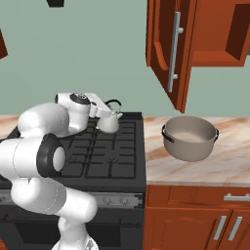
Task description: Pick the kettle from the cabinet and place it on a stove burner. Then pick the pot from the counter and place it on another stove burner. Finally, turn both burners on.
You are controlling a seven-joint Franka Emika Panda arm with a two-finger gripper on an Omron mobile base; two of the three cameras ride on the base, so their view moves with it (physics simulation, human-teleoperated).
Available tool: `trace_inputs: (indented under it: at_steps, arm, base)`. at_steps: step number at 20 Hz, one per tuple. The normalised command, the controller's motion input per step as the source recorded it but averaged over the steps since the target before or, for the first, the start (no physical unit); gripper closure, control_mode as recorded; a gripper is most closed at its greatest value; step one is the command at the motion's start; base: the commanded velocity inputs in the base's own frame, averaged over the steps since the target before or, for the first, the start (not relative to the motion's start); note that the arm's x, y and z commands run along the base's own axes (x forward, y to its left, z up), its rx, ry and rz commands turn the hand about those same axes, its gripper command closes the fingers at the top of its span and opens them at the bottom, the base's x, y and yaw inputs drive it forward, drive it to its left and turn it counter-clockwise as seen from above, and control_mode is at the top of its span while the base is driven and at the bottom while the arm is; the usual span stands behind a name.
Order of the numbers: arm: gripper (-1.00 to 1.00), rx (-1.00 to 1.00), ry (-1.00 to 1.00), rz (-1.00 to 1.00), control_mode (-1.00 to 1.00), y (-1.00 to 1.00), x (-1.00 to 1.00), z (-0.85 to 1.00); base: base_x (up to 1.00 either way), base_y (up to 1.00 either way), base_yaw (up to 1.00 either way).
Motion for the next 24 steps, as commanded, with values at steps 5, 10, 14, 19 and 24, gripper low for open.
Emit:
trace_inputs:
  at_steps: [5,10,14,19,24]
  arm:
    - [1.00,0.00,-0.01,-0.02,-1.00,0.00,0.10,-0.09]
    - [1.00,0.00,-0.02,-0.02,-1.00,0.00,0.11,-0.07]
    - [1.00,0.00,-0.03,-0.02,-1.00,0.00,0.12,-0.06]
    - [1.00,0.00,-0.03,-0.02,-1.00,0.00,0.14,-0.07]
    - [1.00,0.00,-0.01,-0.02,-1.00,0.00,0.15,-0.11]
  base:
    - [0.00,0.00,0.00]
    - [0.00,0.00,0.00]
    - [0.00,0.00,0.00]
    - [0.00,0.00,0.00]
    - [0.00,0.00,0.00]
